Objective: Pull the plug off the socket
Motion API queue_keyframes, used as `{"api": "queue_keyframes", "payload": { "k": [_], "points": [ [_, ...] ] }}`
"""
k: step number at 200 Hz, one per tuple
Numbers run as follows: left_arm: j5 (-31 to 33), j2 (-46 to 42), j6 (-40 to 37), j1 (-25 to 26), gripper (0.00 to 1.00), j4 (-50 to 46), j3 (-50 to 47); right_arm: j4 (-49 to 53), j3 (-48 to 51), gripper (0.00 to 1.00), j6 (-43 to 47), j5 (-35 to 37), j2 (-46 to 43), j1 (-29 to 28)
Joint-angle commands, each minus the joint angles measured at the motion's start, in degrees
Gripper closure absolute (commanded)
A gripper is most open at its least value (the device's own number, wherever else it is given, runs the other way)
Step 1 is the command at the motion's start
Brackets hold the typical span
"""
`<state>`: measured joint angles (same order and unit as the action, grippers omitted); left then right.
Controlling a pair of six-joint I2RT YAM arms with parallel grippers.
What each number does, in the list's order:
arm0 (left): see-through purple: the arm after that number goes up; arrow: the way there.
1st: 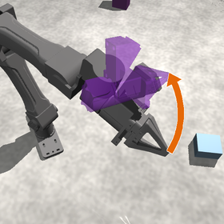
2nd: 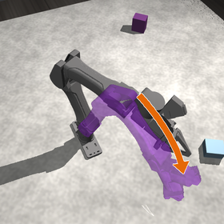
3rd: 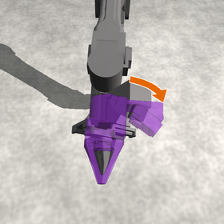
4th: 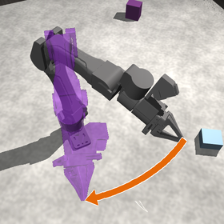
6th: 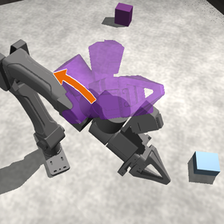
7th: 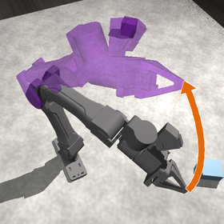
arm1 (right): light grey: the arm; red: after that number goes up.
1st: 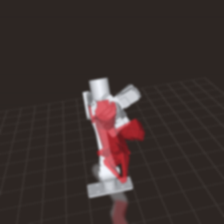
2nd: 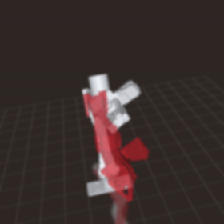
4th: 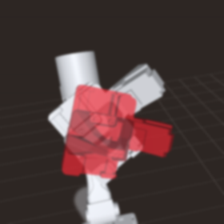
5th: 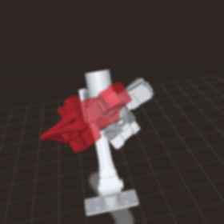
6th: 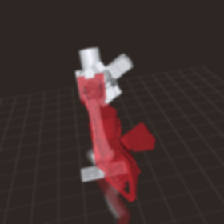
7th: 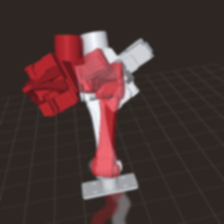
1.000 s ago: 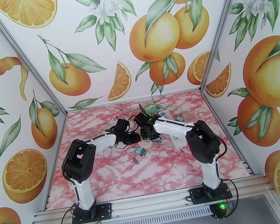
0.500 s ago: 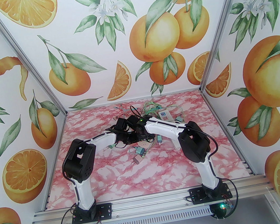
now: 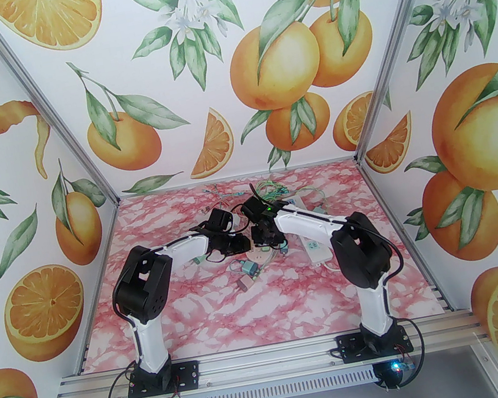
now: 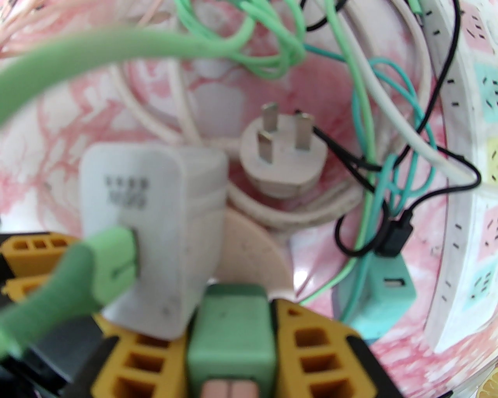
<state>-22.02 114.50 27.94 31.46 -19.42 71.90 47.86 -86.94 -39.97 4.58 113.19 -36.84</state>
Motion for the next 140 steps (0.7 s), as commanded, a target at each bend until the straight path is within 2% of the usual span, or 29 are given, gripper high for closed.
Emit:
{"api": "queue_keyframes", "payload": {
  "k": [1, 22, 59, 81, 140],
  "points": [
    [10.77, 9.03, -1.51, 0.99, 0.75, -10.46, -4.29, 1.74, -6.48, 0.82, 1.09, -0.70, 0.94, -4.97],
    [10.79, 9.21, -1.45, 1.02, 0.75, -10.64, -4.16, 5.55, -11.60, 0.82, 1.45, 1.97, 4.32, -7.86],
    [10.88, 9.32, -1.39, 1.05, 0.76, -10.73, -4.19, 6.08, -14.01, 0.82, 1.82, 1.42, 6.53, -9.75],
    [11.11, 9.16, -1.43, 1.05, 0.76, -10.62, -4.59, 4.02, -11.11, 0.81, 2.00, -0.09, 4.08, -7.88],
    [11.12, 9.34, -1.50, 1.06, 0.76, -10.46, -5.09, -3.65, -1.43, 0.81, 0.60, -7.62, -5.00, 1.46]
  ]
}}
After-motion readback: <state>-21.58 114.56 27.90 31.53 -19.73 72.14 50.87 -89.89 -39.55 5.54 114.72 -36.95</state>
